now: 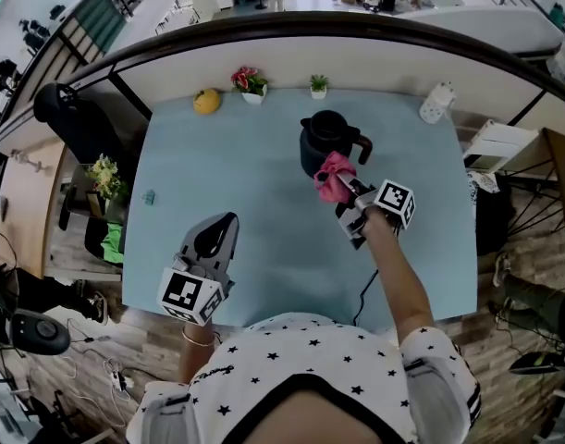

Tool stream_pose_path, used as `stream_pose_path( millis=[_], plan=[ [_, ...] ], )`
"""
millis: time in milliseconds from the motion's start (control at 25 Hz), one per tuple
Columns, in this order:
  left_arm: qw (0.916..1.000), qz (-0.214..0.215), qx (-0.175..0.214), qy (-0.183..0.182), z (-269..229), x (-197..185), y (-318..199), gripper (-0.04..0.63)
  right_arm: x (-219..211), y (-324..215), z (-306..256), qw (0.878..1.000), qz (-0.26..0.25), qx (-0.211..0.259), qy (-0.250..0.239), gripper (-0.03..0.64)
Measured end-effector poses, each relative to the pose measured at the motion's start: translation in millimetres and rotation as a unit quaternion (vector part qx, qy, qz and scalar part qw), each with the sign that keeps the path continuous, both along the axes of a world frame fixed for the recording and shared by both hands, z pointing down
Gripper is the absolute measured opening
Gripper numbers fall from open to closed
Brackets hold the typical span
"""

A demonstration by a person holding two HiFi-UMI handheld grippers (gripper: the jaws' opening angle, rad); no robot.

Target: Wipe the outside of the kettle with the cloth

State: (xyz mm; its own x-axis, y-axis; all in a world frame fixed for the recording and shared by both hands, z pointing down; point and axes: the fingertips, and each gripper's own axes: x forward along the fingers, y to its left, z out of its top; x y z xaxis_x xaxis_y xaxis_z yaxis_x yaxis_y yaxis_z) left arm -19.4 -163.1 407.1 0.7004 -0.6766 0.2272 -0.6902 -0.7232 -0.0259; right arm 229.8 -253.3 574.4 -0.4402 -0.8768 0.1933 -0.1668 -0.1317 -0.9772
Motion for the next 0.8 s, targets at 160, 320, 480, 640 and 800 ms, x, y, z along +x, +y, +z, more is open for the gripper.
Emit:
stream_pose_path(
  millis=[160, 320, 480, 640, 800],
  plan=[
    [1.0000, -0.002, -0.002, -0.004, 2, 1, 0, 0.029, 14, -2, 3, 1.000, 0.012, -0.001, 0.006, 0.092],
    [1.0000, -0.001, -0.001, -0.004, 0, 4, 1, 0.029, 25, -5, 3, 1.000, 0.023, 0.000, 0.012, 0.092],
    [1.0000, -0.006, -0.001, -0.006, 0, 3, 2, 0.029, 34, -8, 6, 0.999, 0.036, 0.000, 0.020, 0.092],
    [0.9999, -0.009, 0.000, -0.006, 0, 1, 2, 0.029, 42, -10, 8, 0.998, 0.053, 0.002, 0.033, 0.092],
    [1.0000, -0.006, 0.003, -0.002, -1, 0, 3, 0.029, 45, -10, 8, 0.997, 0.060, 0.004, 0.043, 0.092]
  ],
)
